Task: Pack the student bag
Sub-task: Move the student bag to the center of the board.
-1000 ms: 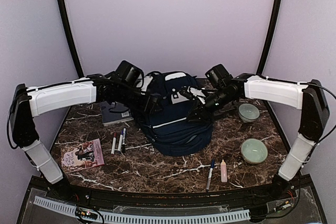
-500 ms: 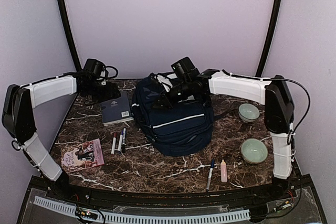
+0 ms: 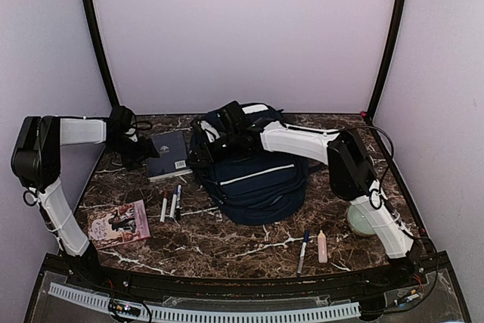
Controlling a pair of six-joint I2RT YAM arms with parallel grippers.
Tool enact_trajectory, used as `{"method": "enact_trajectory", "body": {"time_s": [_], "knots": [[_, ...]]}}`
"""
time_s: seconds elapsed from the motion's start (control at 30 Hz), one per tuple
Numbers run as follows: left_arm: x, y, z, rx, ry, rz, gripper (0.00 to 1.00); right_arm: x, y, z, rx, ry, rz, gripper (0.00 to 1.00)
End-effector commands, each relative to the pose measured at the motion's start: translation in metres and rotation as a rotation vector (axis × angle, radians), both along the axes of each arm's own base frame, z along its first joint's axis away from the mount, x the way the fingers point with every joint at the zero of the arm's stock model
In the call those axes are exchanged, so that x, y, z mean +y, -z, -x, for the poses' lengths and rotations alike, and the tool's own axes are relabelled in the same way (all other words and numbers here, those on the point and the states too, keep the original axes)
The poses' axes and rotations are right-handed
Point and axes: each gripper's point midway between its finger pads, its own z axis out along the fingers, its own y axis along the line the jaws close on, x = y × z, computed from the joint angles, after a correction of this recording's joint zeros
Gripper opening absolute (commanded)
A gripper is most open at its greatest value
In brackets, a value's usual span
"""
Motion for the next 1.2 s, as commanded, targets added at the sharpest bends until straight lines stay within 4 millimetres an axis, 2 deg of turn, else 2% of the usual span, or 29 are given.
{"method": "enact_trajectory", "body": {"time_s": [0.0,0.13,0.2,0.27,0.37,0.5,0.63,0.77,1.0,1.1,1.17], "knots": [[0.0,0.009,0.0,0.011,0.003,0.049,0.76,0.024,-0.006,-0.011,0.044,0.062,-0.115,0.71],[-0.003,0.019,-0.002,0.022,0.0,0.076,0.73,0.025,0.017,-0.015,0.066,0.091,-0.097,0.71],[-0.007,0.023,-0.004,0.029,0.004,0.099,0.68,0.021,0.026,-0.016,0.07,0.106,-0.071,0.71],[-0.011,0.027,-0.005,0.03,0.007,0.125,0.64,0.015,0.037,-0.018,0.072,0.126,-0.038,0.71],[-0.016,0.028,-0.006,0.021,0.007,0.163,0.61,0.001,0.051,-0.033,0.045,0.188,0.019,0.7],[-0.026,0.029,-0.004,0.027,0.023,0.202,0.55,-0.039,0.074,-0.074,-0.062,0.389,0.185,0.7],[-0.04,0.031,0.002,0.041,0.069,0.169,0.5,-0.074,0.086,-0.1,-0.119,0.499,0.282,0.68],[-0.049,0.035,0.008,0.056,0.096,0.132,0.47,-0.087,0.085,-0.109,-0.135,0.512,0.297,0.66],[-0.058,0.037,0.019,0.07,0.12,0.115,0.47,-0.087,0.07,-0.111,-0.169,0.484,0.288,0.65],[-0.052,0.025,0.026,0.06,0.111,0.051,0.51,-0.082,0.056,-0.104,-0.161,0.432,0.251,0.64],[-0.053,0.01,0.033,0.03,0.112,0.031,0.53,-0.077,0.044,-0.095,-0.147,0.377,0.209,0.64]]}}
